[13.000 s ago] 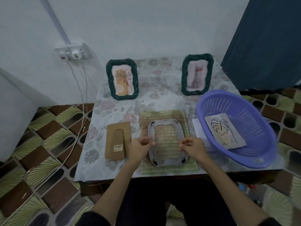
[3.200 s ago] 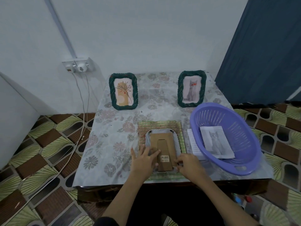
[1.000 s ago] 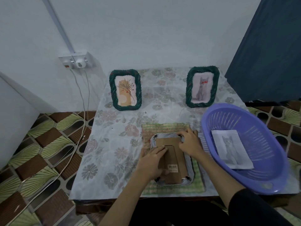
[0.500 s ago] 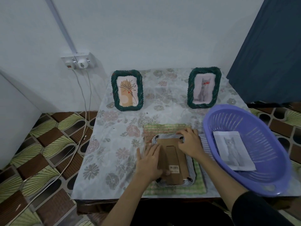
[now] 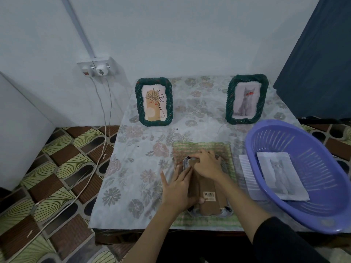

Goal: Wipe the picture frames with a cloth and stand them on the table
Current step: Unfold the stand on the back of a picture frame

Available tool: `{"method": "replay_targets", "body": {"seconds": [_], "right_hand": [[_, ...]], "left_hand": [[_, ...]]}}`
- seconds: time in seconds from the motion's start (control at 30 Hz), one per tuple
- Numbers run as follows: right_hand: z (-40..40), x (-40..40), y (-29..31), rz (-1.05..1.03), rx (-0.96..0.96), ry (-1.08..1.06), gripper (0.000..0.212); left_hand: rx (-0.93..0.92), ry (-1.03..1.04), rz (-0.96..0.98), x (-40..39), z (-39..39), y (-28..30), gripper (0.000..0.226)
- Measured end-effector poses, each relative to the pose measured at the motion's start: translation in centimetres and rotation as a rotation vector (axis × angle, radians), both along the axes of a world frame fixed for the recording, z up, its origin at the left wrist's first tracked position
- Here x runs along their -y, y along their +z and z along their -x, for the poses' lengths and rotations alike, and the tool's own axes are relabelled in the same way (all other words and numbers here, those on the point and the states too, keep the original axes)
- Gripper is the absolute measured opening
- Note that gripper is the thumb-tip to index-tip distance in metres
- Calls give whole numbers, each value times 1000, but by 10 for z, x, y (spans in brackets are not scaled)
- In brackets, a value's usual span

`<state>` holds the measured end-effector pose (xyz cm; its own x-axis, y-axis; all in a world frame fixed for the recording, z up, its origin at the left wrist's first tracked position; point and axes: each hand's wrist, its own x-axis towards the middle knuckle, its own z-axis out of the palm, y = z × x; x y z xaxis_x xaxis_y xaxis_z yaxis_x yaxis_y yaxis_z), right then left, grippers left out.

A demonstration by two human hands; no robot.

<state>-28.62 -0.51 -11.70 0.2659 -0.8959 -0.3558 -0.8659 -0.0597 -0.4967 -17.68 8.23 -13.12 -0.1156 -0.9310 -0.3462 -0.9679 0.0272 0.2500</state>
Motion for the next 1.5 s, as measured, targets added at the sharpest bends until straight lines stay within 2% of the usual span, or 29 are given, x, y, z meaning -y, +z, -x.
{"method": "replay_targets", "body": {"seconds": [0.27,0.43,0.53,0.67,0.8,0.93,1.0,1.07,1.13,1.2,1.27,1.3,1.33,1.37,1.43,1.5], "right_hand": [[5,0,-2,8,77,-28,37],[11,-7,-1,119,-40,56,48],[21,-14,-3,232,-85,93,47],[46,-41,-10,412,36,-282,29],[66,-72,-20,290,-34,-449,9],[67,-82,-14,219,46,-583,16],[66,-81,-7,236,80,-638,16],[63,-82,0,285,110,-653,20],[58,-84,12,377,164,-623,25],[48,-86,27,477,214,-553,20],[32,-91,44,623,231,-421,15],[23,-94,51,689,241,-357,13],[12,-96,57,734,257,-292,10],[1,-98,61,746,280,-218,9],[-18,-100,66,650,346,-86,26],[-28,-99,66,522,428,-52,30]], "left_hand": [[1,4,-23,1,0,1,104],[-12,8,-29,1,-1,-2,103],[-25,22,-34,1,-2,-1,102],[-2,20,-38,-1,-1,0,99],[59,15,-16,-7,4,2,96],[123,16,35,-15,11,4,91],[98,23,66,-21,15,6,82],[4,41,69,-23,16,3,71],[-217,90,74,-23,14,2,66],[-601,220,89,-24,13,8,59],[-1026,477,58,-25,10,26,44],[-1167,605,37,-26,7,36,36],[-1233,700,-1,-25,1,41,31],[-1266,753,-55,-25,-6,44,33],[-1363,802,-173,-23,-25,45,51],[-1544,822,-263,-23,-43,44,67]]}}
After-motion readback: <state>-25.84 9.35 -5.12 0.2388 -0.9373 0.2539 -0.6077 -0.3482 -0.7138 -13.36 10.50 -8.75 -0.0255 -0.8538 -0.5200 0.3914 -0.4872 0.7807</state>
